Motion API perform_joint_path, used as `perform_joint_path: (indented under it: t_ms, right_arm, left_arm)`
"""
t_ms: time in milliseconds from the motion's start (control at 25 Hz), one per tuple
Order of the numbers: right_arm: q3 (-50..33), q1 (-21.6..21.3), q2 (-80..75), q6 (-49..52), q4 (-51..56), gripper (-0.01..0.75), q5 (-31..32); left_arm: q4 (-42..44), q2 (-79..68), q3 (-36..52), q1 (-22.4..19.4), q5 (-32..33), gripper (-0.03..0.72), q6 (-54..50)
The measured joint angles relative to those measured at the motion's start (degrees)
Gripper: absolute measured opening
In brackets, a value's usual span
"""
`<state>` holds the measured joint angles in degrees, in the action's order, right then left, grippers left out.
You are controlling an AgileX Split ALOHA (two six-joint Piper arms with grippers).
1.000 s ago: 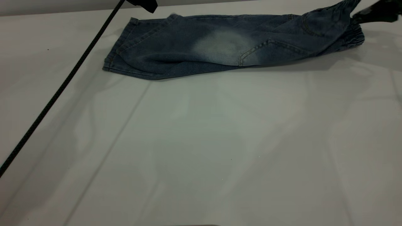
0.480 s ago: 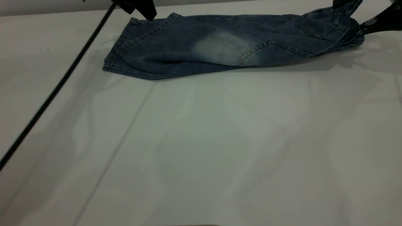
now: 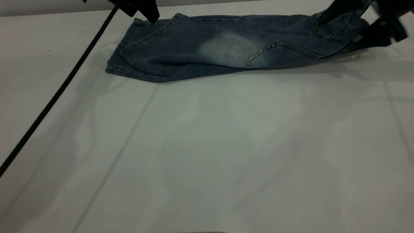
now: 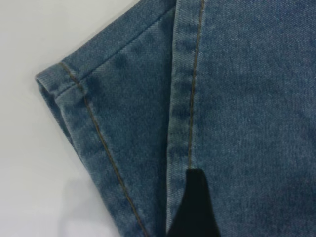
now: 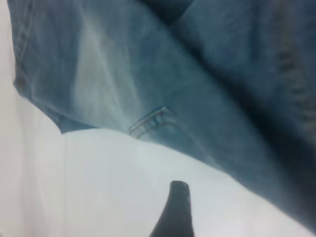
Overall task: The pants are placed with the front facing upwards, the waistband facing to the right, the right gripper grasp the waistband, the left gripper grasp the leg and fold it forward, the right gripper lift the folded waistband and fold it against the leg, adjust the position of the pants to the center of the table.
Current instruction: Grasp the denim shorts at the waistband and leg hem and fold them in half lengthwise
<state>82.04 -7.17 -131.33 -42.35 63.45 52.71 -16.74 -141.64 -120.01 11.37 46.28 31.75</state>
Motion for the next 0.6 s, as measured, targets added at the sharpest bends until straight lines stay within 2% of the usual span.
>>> perform_joint_path:
  t_ms: [200,360,600]
  right_arm:
    - [3.33,3.72,-0.05,-7.56,5.63,0.594,-1.26]
    - [9.11,3.87,-0.05,-11.10,11.12,0.594,-1.10]
    - [12.96,3.38,-0.05,-11.38,11.13,0.594,-1.33]
  left_arm:
    - [0.07,0.00,0.00,0.00,0.40,0.547,-1.35]
    - [0.37,0.00,0.00,0.00,0.73,0.547,-1.53]
    - [0.48,0.00,0.00,0.00,1.17,0.547,-1.81]
